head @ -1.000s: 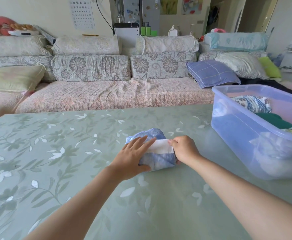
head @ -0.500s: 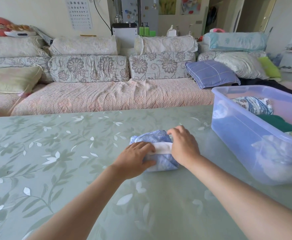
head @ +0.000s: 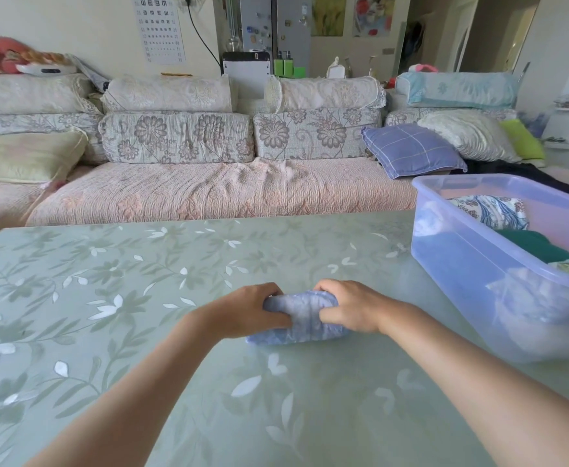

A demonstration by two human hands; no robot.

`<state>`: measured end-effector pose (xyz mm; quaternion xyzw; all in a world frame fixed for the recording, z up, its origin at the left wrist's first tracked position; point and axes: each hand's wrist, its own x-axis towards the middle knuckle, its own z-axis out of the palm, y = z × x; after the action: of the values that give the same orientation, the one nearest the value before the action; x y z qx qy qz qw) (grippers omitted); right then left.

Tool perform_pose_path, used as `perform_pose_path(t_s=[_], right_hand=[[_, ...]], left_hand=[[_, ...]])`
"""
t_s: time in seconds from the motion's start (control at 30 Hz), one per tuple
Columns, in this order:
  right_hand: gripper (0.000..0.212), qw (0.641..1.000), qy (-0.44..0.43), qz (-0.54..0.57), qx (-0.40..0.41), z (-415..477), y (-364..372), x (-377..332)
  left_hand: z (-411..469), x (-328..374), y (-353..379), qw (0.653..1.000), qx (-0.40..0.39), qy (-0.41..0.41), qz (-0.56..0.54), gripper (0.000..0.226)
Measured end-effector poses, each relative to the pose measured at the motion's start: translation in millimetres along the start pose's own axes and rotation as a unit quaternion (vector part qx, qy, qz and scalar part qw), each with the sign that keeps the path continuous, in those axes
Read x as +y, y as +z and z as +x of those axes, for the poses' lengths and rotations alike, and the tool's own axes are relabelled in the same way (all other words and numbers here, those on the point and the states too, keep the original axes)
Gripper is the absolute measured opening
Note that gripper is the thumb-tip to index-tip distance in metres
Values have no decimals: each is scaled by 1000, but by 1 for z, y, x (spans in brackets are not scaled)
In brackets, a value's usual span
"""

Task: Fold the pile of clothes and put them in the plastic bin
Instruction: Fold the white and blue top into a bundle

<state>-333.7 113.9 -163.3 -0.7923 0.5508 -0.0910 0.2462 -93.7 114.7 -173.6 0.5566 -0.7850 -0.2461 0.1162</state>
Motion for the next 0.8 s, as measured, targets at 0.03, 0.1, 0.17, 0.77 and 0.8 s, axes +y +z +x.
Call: perform_pose_path(t_s=[0.03,0.1,0.17,0.77,0.8], right_hand=[[29,1000,8,19,-1,-1,0,0],[27,999,22,47,9,-1,2,0],[22,998,35,36,42,3,6,-1],[80,996,-44,-75,-29,18,38,14],[88,995,-46,-78,-36,18,38,14]], left_hand=[[-3,1,-1,1000,-7,-10,-19,28],[-5,0,-1,998,6,-32,-52,30],[-4,2,-1,994,38,-73,-73,35],[18,-17,53,970,150,126,147,62],[17,-18,52,973,149,128,120,59]])
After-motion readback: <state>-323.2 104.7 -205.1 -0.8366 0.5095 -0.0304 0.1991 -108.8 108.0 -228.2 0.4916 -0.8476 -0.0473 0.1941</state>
